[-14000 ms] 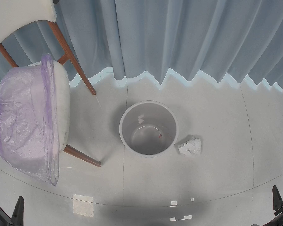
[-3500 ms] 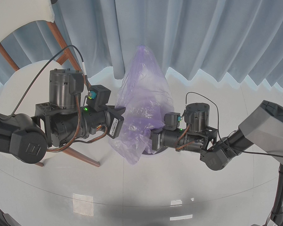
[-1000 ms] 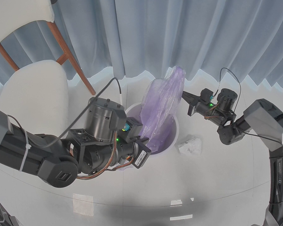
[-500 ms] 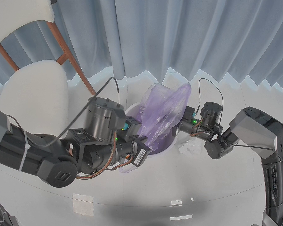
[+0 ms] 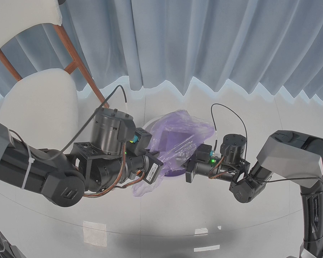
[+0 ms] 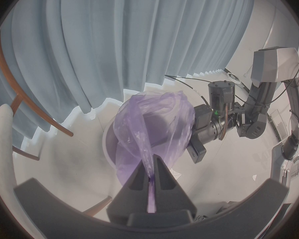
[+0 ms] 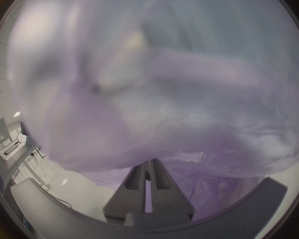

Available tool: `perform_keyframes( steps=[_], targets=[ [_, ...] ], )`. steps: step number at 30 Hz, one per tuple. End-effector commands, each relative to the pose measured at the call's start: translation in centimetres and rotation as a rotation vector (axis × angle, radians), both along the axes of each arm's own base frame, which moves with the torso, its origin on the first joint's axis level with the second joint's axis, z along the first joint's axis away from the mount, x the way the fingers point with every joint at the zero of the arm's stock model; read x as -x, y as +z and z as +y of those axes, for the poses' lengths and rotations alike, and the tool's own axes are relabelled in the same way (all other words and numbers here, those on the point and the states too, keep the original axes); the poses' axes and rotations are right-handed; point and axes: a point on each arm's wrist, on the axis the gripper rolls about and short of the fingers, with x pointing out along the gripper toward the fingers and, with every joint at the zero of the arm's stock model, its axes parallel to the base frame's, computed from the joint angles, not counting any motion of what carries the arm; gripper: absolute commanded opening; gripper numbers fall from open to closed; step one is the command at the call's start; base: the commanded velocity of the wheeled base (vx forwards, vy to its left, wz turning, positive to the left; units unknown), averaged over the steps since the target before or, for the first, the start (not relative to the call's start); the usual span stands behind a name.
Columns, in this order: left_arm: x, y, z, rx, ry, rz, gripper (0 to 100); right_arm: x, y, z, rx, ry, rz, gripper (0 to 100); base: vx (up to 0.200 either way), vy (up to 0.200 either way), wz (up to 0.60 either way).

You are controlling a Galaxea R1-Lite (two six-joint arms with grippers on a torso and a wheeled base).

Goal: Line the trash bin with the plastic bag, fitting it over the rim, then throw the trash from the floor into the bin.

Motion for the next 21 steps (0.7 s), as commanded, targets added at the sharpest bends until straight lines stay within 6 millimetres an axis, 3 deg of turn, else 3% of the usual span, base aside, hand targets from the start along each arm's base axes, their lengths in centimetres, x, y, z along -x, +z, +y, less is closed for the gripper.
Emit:
perform_keyframes(
  steps=[1,6,8,10,14,20,21],
  targets=[
    [-0.6,-0.6,0.3,-0.005,0.022,0.018,0,-2.7,1.1,-2.2,-0.031,-0.075,-0.056,0,0.0,0.0,0.0],
    [-1.1,-1.0,-0.1,0.003,0.048,0.028,0,-4.2,4.3,-5.1,-0.057,-0.148,-0.114,0,0.0,0.0,0.0],
    [-1.6,-1.3,-0.4,0.001,0.049,0.03,0,-4.4,7.1,-7.8,-0.048,-0.21,-0.094,0,0.0,0.0,0.0],
    [-1.8,-1.4,-0.6,0.001,0.049,0.03,0,-4.2,8.6,-9.1,-0.053,-0.238,-0.057,0,0.0,0.0,0.0],
    [-2.2,-1.4,-1.0,0.004,0.052,0.025,0,-2.1,12.5,-12.2,-0.128,-0.313,0.13,0,0.0,0.0,0.0],
    [-2.7,-1.0,-1.1,0.012,0.081,0.011,0,0.7,12.9,-14.4,-0.132,-0.387,0.268,0,0.0,0.0,0.0],
    [-2.7,-0.8,-1.2,0.019,0.083,0.01,0,3.0,13.2,-14.5,-0.154,-0.416,0.327,0,0.0,0.0,0.0]
  ],
)
